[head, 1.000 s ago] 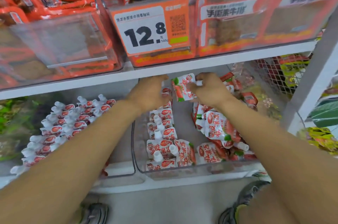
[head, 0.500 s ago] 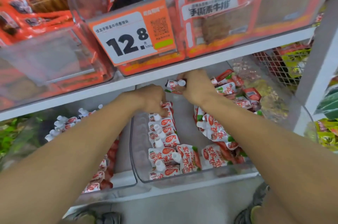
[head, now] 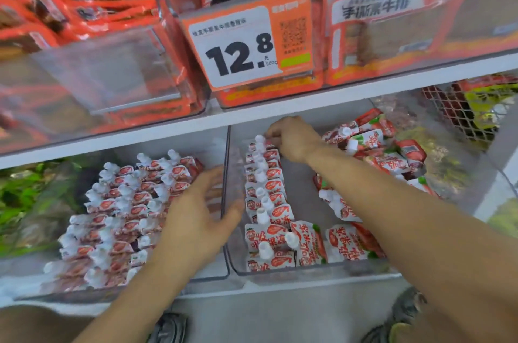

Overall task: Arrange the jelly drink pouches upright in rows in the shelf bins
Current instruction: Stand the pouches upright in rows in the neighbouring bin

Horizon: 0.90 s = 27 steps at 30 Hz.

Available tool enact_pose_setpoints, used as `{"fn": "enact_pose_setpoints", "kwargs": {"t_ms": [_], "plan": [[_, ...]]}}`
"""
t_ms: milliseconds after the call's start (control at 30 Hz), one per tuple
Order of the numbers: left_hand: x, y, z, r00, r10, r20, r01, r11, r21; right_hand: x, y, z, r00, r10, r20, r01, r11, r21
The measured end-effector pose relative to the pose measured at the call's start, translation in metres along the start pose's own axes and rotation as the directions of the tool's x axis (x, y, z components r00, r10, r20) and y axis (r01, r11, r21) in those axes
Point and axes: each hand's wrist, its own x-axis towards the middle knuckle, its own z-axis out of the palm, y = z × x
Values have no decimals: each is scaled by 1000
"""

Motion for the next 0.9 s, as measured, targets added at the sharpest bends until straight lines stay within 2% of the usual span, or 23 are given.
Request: {"fn": "enact_pose_setpoints", "kwargs": {"t_ms": [67, 267, 333, 400, 467, 567, 633, 667, 733, 800, 900], "plan": [[-12, -4, 5, 1000, 1, 25, 1, 995, -103, -1, -4, 0, 999, -29, 47, 28, 999, 19], [-16, -7, 10, 1000, 13, -26, -16, 991, -134, -11, -2, -12, 982, 54, 183, -66, 996, 63], [-17, -5, 9, 999, 1, -47, -8, 987, -162, -17, -7, -17, 954, 91, 285, -166, 953, 253], [-18, -3, 8, 999, -14, -46, 4, 977, -213, -27, -15, -22, 912, 83, 401, -279, 844, 459], [-18, -5, 7, 999, -28, -34, 18, 968, -252, -29, -19, -25, 905, 92, 416, -322, 788, 525], [-20, -5, 7, 999, -30, -23, 22, 958, -286, -31, -26, -32, 913, 240, 330, -357, 862, 360], [-21, -6, 9, 999, -13, -43, 0, 955, -296, -43, -36, -35, 877, 289, 385, -391, 894, 219], [-21, -6, 10, 999, -11, -50, -5, 953, -302, -52, -42, -35, 854, 280, 439, -403, 890, 216], [-20, -8, 12, 998, -27, -53, 9, 948, -318, -69, -50, -32, 840, 232, 491, -407, 868, 286], [-20, -8, 14, 997, -44, -59, 23, 947, -321, -81, -53, -29, 856, 202, 476, -395, 849, 350], [-21, -9, 16, 996, -58, -74, 29, 940, -340, -90, -49, -35, 820, 163, 548, -474, 730, 493]]}}
